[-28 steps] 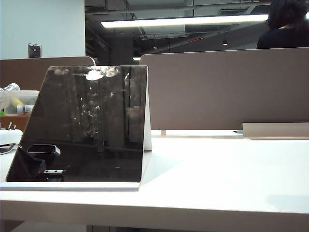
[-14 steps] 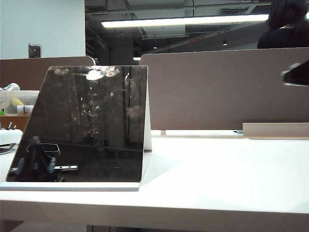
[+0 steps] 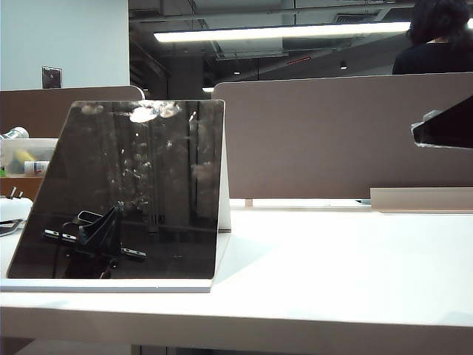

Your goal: Push the center of the mirror on the table forward to move it for a short distance.

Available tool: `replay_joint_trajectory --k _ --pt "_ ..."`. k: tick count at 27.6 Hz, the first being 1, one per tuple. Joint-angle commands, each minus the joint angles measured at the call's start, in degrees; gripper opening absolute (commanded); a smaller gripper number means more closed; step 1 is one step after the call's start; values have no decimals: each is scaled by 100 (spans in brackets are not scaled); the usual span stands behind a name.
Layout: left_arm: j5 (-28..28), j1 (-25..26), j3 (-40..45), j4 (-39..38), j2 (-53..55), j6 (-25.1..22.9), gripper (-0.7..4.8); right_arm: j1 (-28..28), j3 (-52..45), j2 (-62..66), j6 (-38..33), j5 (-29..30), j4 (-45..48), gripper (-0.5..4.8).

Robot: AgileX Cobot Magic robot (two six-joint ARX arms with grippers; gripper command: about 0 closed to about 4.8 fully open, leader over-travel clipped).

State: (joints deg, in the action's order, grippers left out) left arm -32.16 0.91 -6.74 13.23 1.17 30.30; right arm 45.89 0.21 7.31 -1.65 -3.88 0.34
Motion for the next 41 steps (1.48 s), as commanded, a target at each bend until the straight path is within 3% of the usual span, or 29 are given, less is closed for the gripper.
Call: replay_joint_trajectory --k 1,9,13,20,27,31,35,41 --pt "-9 -13 44 -223 203 -284 -5 2 -24 -4 -7 -4 76 -5" --pt "4 -503 44 -114 772 -133 -5 15 -24 2 -7 -4 76 -5" --pt "581 -1104 46 81 1272 -289 -5 15 -24 7 -4 -7 74 -5" --pt "1561 -2000 42 1123 2579 -656 -5 15 -24 11 -4 -7 76 -5" --pt "2396 -2184 37 2411 4317 -640 -5 15 -24 70 -7 -7 76 -5" --pt "2212 -2188 -162 2979 5318 -632 -5 15 -24 72 -4 -7 76 -5" --pt "2048 -2341 -647 3056 6059 -634 -5 15 -24 72 -4 -7 76 -5" --pt "2428 -2500 -1102 2953 6765 -636 -5 15 -24 74 -4 -7 76 -5"
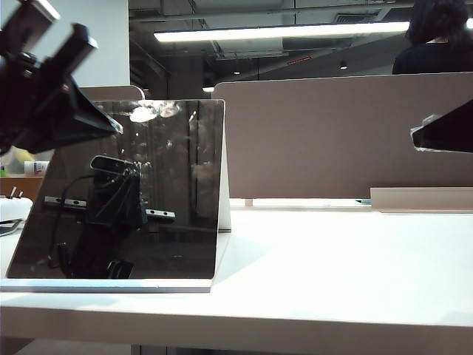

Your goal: Push the center of the mirror on the table forward to move it for a short distance.

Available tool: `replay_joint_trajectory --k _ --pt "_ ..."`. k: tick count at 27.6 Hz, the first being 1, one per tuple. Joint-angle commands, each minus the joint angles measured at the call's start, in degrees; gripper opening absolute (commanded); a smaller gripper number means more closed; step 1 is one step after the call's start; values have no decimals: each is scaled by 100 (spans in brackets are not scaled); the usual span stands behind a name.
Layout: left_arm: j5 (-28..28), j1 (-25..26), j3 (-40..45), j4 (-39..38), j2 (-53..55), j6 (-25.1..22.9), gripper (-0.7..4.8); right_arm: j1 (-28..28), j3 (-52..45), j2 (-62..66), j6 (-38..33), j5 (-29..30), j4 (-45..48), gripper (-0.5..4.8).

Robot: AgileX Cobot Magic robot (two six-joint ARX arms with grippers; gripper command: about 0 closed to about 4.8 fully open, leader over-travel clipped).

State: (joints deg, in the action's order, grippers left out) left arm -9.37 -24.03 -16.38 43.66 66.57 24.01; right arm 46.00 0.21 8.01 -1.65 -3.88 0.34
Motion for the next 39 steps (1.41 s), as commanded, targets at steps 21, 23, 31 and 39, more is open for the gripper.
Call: replay_joint_trajectory --k 21,23,31,39 --pt "726 -4 -1419 402 2540 -673 -5 -197 -24 289 -4 -7 76 -5" --pt "844 -2 -1963 400 3067 -782 -5 -321 -24 282 -4 -4 76 -5" --pt "1137 81 -4009 354 4916 -1510 -5 -992 -24 125 -4 -7 72 -5" --pt "1040 424 -6304 -328 6330 -1825 -5 -1921 -24 35 -4 -7 76 -5"
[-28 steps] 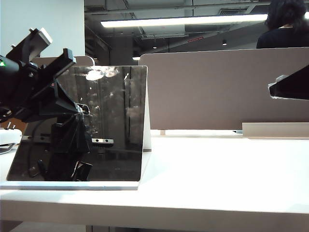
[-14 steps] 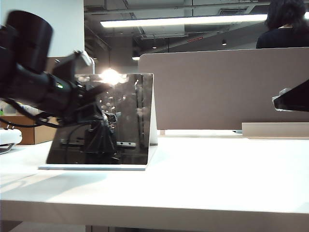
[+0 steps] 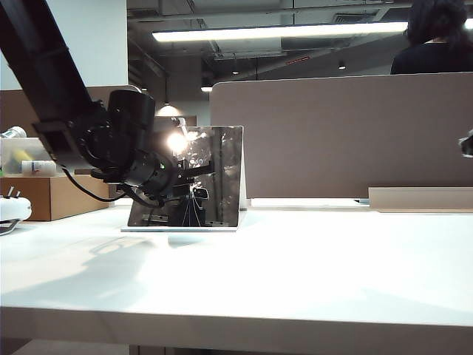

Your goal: Push the center of the mirror on the table forward to move it for a short distance.

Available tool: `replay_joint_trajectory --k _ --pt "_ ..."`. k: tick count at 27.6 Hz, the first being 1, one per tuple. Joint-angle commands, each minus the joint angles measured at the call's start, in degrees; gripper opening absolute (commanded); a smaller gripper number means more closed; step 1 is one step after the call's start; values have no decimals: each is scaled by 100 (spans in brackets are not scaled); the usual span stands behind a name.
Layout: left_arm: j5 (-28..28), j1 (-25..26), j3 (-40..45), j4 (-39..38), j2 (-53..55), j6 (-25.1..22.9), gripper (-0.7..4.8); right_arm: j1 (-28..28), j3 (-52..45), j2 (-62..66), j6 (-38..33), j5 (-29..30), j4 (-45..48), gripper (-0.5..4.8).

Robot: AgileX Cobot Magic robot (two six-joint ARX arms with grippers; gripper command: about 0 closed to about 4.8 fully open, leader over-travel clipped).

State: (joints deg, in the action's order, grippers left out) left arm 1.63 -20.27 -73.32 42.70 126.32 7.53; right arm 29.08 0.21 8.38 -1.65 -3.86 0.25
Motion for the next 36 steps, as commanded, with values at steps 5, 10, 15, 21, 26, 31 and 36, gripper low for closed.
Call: replay_joint_trajectory --k 5,10,15,21,26,31,36 --pt "-118 94 -2065 -916 1095 -280 -5 -800 -24 -2 -4 -9 85 -5" --pt "-162 116 -2959 -1432 1600 -304 -5 -1174 -24 -4 -4 -11 85 -5" --pt "-181 129 -2962 -1797 1523 -304 -5 -1161 -24 -9 -4 -24 85 -5" --pt "-413 129 -2929 -3158 533 -262 -5 -1161 -24 -479 -4 -24 85 -5" --pt "-1062 129 -1749 -3359 -1456 -197 -5 -1172 -24 -820 -4 -26 157 -5" --pt "-1067 127 -721 -3003 -2962 -107 -5 -1320 -24 -817 -4 -9 140 -5" --pt "-1088 24 369 -3106 -4857 -109 -5 -1878 -24 -817 -4 -4 129 -5"
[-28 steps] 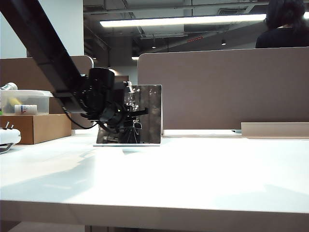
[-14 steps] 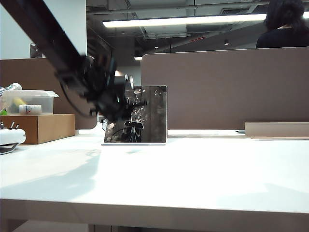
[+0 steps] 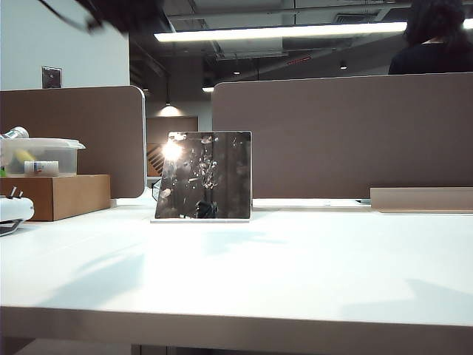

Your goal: Push the center of the mirror on the table forward to move it for a short distance.

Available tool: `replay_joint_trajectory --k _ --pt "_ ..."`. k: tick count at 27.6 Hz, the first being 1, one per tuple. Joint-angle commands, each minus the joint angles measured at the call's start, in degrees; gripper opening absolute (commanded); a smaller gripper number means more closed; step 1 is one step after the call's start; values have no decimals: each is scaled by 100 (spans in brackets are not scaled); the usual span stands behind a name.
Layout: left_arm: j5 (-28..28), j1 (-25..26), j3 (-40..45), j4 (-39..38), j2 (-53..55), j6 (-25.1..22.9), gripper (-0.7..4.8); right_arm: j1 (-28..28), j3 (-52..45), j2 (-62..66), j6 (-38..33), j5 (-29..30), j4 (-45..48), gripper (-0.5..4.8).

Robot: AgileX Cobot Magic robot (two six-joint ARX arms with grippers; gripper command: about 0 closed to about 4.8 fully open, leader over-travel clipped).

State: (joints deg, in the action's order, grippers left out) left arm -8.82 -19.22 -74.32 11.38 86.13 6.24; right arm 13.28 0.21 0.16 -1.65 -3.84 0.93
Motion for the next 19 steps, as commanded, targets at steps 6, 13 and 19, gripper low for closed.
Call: replay_joint_trajectory --k 6,13,19 --pt "-39 -415 1860 -184 -3163 -20 -5 -1287 -24 4 -4 -13 59 -5" --pt "372 -1169 2927 -1521 -5628 96 -5 -1668 -24 4 -4 -31 59 -5" --pt "1014 -1554 3379 -2999 -7560 127 -5 -1663 -24 4 -4 -31 59 -5"
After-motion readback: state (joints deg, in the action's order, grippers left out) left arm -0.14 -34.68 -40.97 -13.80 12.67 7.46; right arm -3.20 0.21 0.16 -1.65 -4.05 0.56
